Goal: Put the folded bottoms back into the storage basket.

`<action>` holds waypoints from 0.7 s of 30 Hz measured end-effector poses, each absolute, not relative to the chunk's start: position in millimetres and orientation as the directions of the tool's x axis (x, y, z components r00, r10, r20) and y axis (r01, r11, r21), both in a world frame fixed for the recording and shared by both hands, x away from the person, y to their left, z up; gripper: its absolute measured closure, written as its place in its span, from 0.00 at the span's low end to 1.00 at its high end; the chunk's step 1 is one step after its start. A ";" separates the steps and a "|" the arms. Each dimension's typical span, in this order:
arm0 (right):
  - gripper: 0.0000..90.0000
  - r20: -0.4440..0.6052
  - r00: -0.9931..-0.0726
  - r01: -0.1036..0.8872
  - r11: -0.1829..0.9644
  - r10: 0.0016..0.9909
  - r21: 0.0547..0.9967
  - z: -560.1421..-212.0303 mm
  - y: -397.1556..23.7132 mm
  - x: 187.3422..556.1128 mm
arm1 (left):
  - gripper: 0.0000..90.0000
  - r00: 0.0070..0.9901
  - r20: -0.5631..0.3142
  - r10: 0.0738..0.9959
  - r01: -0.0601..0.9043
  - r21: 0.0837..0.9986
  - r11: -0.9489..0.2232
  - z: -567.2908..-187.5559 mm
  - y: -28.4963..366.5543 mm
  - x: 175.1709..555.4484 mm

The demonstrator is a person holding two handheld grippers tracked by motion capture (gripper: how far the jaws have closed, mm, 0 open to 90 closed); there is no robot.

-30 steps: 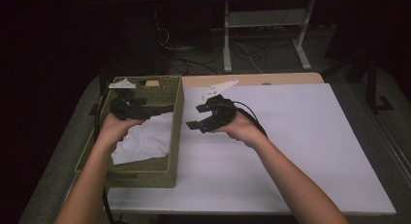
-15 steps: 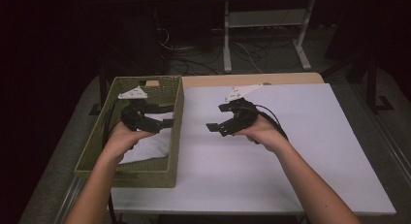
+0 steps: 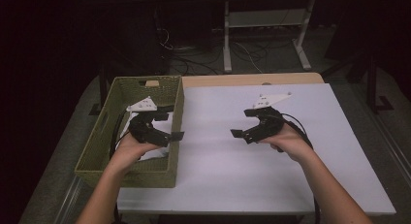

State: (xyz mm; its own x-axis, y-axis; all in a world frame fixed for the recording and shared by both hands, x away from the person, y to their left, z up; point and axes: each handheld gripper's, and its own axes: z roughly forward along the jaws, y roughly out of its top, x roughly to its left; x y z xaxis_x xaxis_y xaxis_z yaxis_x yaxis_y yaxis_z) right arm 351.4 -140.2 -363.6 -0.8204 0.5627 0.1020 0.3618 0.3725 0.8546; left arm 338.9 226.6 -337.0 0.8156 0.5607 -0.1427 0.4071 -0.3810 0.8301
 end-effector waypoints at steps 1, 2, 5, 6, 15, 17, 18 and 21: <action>0.08 0.104 -0.818 0.363 0.367 0.566 0.856 -364.3 -144.6 349.8 | 0.00 0.816 -0.144 0.560 0.407 0.831 -0.379 -336.9 226.1 337.7; 0.07 0.106 -0.815 0.365 0.364 0.569 0.857 -364.9 -148.7 348.1 | 0.00 0.817 -0.143 0.558 0.405 0.832 -0.379 -336.9 225.6 336.6; 0.06 0.100 -0.810 0.365 0.364 0.578 0.857 -366.8 -160.9 342.2 | 0.00 0.822 -0.140 0.552 0.400 0.833 -0.384 -336.5 224.1 332.6; 0.05 0.095 -0.808 0.364 0.365 0.581 0.857 -367.5 -165.0 340.0 | 0.00 0.824 -0.139 0.549 0.397 0.834 -0.384 -336.3 223.6 331.0; 0.02 0.072 -0.797 0.360 0.375 0.600 0.854 -370.9 -199.9 316.7 | 0.00 0.842 -0.132 0.524 0.378 0.837 -0.396 -340.9 220.1 318.4; 0.02 0.074 -0.792 0.365 0.373 0.606 0.853 -372.3 -206.2 312.8 | 0.00 0.843 -0.131 0.521 0.376 0.838 -0.397 -341.8 220.8 316.2; 0.01 0.075 -0.791 0.367 0.373 0.608 0.852 -373.2 -209.7 310.7 | 0.00 0.845 -0.131 0.518 0.373 0.839 -0.396 -342.4 221.5 314.8; 0.01 0.073 -0.785 0.371 0.371 0.615 0.851 -375.7 -221.1 304.1 | 0.00 0.851 -0.125 0.511 0.364 0.840 -0.402 -344.3 224.2 312.1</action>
